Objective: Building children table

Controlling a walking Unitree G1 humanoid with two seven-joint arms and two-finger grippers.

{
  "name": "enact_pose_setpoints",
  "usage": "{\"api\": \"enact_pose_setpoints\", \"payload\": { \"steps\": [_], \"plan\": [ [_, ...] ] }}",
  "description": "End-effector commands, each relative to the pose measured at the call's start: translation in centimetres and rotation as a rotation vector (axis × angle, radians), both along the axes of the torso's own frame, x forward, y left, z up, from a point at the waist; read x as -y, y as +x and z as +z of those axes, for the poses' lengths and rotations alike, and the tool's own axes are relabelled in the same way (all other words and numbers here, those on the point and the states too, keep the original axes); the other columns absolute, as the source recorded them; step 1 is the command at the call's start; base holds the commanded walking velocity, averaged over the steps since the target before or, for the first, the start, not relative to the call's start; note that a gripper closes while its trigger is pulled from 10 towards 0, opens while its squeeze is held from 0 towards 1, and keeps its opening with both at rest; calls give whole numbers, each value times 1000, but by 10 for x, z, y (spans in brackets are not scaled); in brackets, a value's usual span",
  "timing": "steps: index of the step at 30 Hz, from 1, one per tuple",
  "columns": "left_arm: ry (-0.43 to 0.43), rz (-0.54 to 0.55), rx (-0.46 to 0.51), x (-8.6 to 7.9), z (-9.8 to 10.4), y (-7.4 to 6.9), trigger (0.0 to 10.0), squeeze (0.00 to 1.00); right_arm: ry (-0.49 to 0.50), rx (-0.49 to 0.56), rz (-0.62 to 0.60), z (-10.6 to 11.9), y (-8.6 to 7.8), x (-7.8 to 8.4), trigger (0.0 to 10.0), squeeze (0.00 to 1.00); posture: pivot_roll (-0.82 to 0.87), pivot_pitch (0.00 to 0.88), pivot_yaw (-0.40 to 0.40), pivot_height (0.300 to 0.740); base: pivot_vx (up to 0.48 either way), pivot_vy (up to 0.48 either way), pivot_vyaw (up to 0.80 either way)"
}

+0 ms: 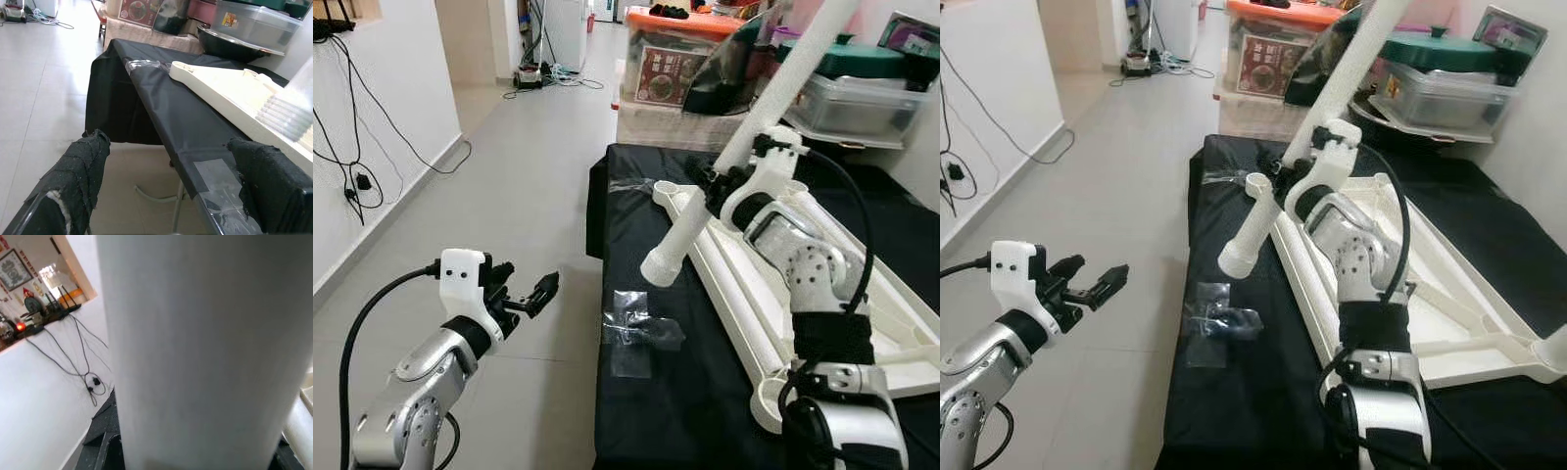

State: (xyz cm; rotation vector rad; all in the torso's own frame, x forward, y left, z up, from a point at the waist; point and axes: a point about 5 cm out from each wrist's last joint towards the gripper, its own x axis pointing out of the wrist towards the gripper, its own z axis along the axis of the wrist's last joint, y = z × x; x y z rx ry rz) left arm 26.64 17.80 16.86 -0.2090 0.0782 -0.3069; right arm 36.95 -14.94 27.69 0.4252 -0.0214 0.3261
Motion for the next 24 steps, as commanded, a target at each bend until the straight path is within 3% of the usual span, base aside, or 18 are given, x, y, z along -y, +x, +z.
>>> {"api": "enact_pose_setpoints", "payload": {
  "steps": [1,4,6,7,10,16,19,24],
  "plan": [
    [8,13,-12,1,-5,0,10000,0,-6,61,2,9,-2,-2,10000,0,89,0,-106,740,0,0,0],
    [12,19,-3,1,-5,0,10000,0,-46,109,-12,7,-6,-3,10000,0,89,0,-107,740,0,0,0],
    [23,24,20,2,-3,-1,10000,0,-48,182,6,5,-14,-5,10000,0,89,0,-107,740,0,0,0],
    [34,18,36,2,-3,-1,10000,0,-95,253,6,5,-20,-8,10000,0,87,0,-105,740,0,0,0],
    [54,9,45,4,-3,-2,10000,0,-104,289,34,2,-27,-13,10000,0,87,0,-105,740,0,0,0],
    [86,-1,58,6,-5,-3,10000,0,-105,266,95,-8,-34,-23,10000,0,86,0,-104,740,0,0,0],
    [160,-12,62,9,-10,-4,10000,0,-146,277,127,-17,-40,-31,10000,0,85,0,-104,740,0,0,0],
    [166,-22,67,13,-11,-5,10000,0,-134,260,157,-24,-43,-34,10000,0,87,0,-106,740,0,0,-356]
  ]
}}
